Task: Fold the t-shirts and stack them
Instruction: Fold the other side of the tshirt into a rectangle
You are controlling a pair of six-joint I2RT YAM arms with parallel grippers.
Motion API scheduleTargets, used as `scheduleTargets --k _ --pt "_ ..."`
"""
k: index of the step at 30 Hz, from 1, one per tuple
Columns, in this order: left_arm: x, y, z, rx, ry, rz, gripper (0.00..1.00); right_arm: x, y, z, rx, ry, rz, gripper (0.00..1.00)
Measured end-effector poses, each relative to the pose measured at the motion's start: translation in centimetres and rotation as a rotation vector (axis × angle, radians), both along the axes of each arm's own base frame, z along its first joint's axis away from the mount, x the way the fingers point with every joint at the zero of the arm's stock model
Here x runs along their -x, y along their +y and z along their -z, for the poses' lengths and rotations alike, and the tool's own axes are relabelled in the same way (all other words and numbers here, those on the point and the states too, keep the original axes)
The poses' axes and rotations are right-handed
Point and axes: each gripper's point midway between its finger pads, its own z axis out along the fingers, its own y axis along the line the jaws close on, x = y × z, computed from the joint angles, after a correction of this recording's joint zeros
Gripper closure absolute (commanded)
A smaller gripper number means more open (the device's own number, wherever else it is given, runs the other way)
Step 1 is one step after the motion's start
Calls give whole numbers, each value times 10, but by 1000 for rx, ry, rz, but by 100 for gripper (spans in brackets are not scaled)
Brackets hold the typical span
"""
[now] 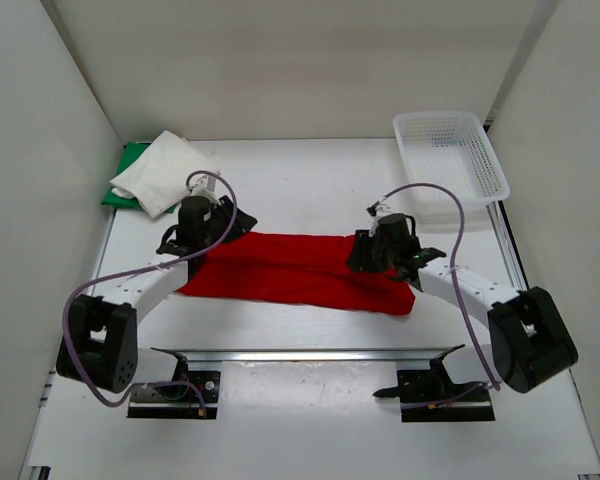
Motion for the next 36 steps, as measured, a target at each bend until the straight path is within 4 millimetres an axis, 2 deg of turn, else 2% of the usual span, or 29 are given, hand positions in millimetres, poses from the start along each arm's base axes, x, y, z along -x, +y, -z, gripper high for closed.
scheduleTargets --k 3,7,9,10,11,13,19,23,25,27,29,32,34,36 --pt "-1 -7 21 -9 32 17 61 4 13 14 46 28 -65 59" --pt "-9 11 66 -23 143 -26 64 -11 13 21 108 42 -62 62" --pt "-8 22 85 -9 199 -49 65 -16 12 22 139 40 -53 82" --pt "-6 26 92 3 220 -59 66 -16 11 23 152 40 -53 88" --pt "-4 31 96 15 234 -71 67 -15 11 25 167 42 -50 90" --pt "2 39 105 35 262 -95 67 -7 13 29 192 59 -57 100" --pt "25 56 118 74 308 -134 70 28 24 39 229 120 -112 100" --pt "37 71 118 98 310 -167 72 61 35 37 209 158 -178 99" --pt "43 81 117 117 307 -191 74 72 41 31 188 163 -202 97" --pt "52 90 114 137 299 -218 73 75 44 24 169 153 -215 88" --pt "60 99 105 144 271 -253 71 74 43 17 155 140 -208 85" --pt "58 102 70 111 146 -265 70 59 32 3 114 108 -155 82" --pt "50 98 48 86 75 -257 70 47 23 -1 100 95 -109 85" --pt "40 95 36 68 48 -243 70 35 12 1 98 94 -66 92"
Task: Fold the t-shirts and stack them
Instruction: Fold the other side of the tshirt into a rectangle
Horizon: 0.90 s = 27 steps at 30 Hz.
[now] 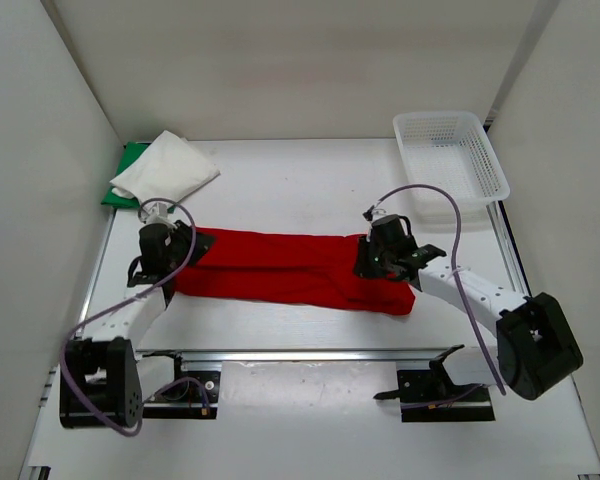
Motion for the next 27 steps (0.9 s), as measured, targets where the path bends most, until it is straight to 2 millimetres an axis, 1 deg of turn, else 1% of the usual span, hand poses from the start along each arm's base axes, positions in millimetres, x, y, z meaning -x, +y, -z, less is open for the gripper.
scheduleTargets --k 2,3,5,7,8,10,11,12,15,16,17,18,19,21,22,24,25,26,27 --pt "-11 -2 5 -9 23 10 74 -7 -7 7 -1 11 27 94" --pt "-16 -2 15 -10 55 14 75 -6 -9 14 4 22 30 97" --pt "-19 0 41 -2 142 17 78 6 -7 30 19 63 9 100" --pt "-13 3 68 29 231 9 79 25 -2 45 34 105 -26 100" --pt "-7 7 77 50 262 -3 79 34 -1 51 41 123 -42 100" --pt "7 16 91 95 296 -41 79 47 2 58 49 144 -65 100" --pt "17 21 97 118 310 -65 78 50 4 58 47 143 -73 100" --pt "23 23 99 147 314 -82 78 52 5 57 44 137 -78 100" --pt "32 28 95 176 287 -113 78 52 4 54 31 126 -73 99" --pt "34 28 93 182 276 -117 78 51 3 52 28 121 -68 97" --pt "34 27 89 187 259 -121 76 49 1 49 23 113 -61 92" --pt "34 27 83 188 236 -122 75 47 0 45 14 104 -51 87" --pt "32 26 76 179 206 -125 76 44 -2 39 -1 91 -37 84" --pt "26 21 55 136 130 -118 75 33 -8 26 -44 55 -1 81" --pt "21 14 41 112 83 -98 74 24 -14 18 -67 29 28 80" --pt "11 -7 14 77 2 -38 74 5 -29 6 -103 -17 101 81" --pt "6 -22 0 65 -33 4 74 -5 -39 2 -117 -34 144 81" --pt "2 -34 -8 58 -53 40 74 -14 -50 1 -129 -43 184 82" --pt "-2 -49 -16 53 -71 80 74 -23 -60 1 -140 -51 223 86"
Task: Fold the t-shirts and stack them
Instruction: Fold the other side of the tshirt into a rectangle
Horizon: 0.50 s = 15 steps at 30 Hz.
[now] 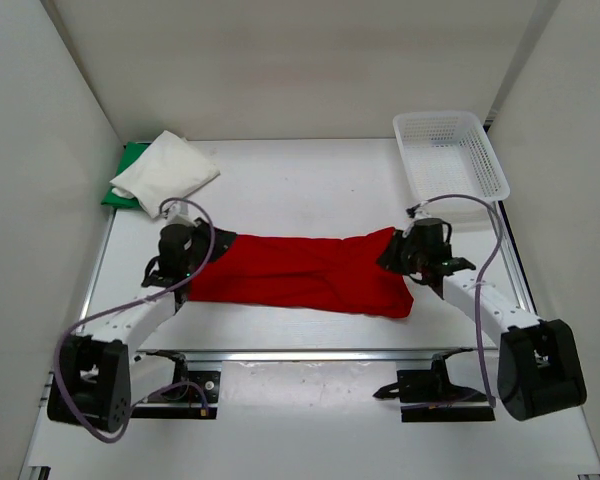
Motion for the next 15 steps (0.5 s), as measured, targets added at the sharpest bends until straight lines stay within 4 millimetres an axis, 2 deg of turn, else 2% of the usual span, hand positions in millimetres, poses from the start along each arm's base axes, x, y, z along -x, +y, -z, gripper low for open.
scheduleTargets --k 3,6,8,10,12,15 --pt "-11 -39 -1 -22 1 105 75 -28 -31 0 -50 -25 118 94" --pt "-20 -62 28 -35 75 171 76 -52 -43 7 -109 -37 167 95" --pt "-21 -62 53 -23 142 179 77 -62 -39 16 -128 -5 158 88" --pt "-23 -54 74 -8 205 152 77 -74 -33 24 -133 24 150 74" --pt "-27 -45 83 18 236 123 76 -82 -31 27 -119 22 156 70" --pt "-35 -35 88 51 250 87 76 -86 -32 25 -113 7 162 71"
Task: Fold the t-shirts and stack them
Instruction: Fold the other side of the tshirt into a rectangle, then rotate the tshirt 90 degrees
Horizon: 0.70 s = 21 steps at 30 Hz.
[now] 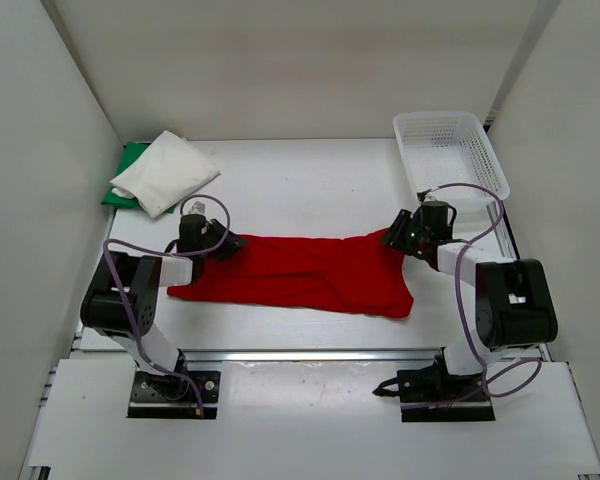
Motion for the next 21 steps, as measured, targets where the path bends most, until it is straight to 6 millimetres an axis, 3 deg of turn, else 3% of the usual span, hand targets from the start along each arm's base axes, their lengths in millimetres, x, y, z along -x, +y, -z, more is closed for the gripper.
scheduleTargets --k 8,10,14,21 --pt "-24 18 3 66 -3 -67 78 -10 -27 6 55 -4 71 71" --pt "-26 26 8 77 9 -90 77 -11 -29 15 57 17 73 75" --pt "-29 39 13 80 23 -126 78 -11 -29 29 35 51 67 99" --pt "-24 69 23 103 41 -209 81 -13 -41 30 13 64 114 100"
